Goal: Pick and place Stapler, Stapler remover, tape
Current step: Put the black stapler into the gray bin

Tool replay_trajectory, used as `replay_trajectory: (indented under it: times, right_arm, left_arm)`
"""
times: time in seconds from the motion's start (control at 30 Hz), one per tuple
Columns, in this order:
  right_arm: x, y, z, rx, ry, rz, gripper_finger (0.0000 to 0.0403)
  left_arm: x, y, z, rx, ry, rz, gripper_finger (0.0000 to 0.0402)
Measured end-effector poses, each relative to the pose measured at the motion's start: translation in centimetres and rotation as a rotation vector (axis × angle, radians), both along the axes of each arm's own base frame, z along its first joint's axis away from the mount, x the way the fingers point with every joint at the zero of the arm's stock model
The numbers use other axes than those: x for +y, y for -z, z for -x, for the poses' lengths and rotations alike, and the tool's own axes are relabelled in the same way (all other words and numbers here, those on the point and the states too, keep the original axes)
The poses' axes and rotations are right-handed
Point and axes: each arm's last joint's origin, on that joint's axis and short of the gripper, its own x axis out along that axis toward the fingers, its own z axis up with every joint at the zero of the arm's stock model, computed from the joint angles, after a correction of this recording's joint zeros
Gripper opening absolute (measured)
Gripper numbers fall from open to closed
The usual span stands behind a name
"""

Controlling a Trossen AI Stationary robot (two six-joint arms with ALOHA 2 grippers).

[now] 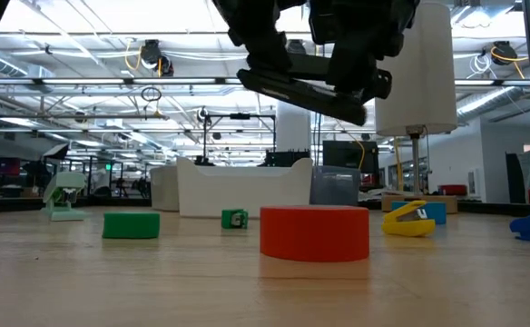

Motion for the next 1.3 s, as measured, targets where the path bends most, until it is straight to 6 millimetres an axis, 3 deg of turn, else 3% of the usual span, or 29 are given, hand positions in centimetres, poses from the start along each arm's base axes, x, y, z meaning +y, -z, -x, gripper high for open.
replay_trajectory:
  times: [0.3,0.47,0.63,0.87,1.07,1.3]
  right_arm:
    - [-1.4,0.2,0.3,0.06,0.115,-0.045,0.0275]
    - [-1.7,0.2,0.2,0.058,0.141,-0.056,0.0274]
    - [-1.7,0.2,0.2,0.053,0.157,-0.067,0.0271]
    - [-1.7,0.2,0.2,0.06,0.182,-0.084,0.0271]
    - [-1.7,0.2,0.2,0.062,0.183,-0.082,0.0265]
    - [-1.1,-0.1,0.5,0.036,0.07,-0.006,0.0264]
  left_arm:
    - [0.2,-1.3,3.3,0.172,-0.097,-0.155,0.0136]
    - [1.4,-2.3,5.3,0.255,-0.19,-0.265,0.0136]
    - [4.3,-4.4,7.6,0.245,-0.356,-0.347,0.0136]
    - [10.2,-6.0,10.2,0.2,-0.591,-0.353,0.0136]
    - [15.1,-4.9,11.2,0.129,-0.758,-0.344,0.0136]
    - [18.8,-0.3,11.8,0.044,-0.81,-0.267,0.0136]
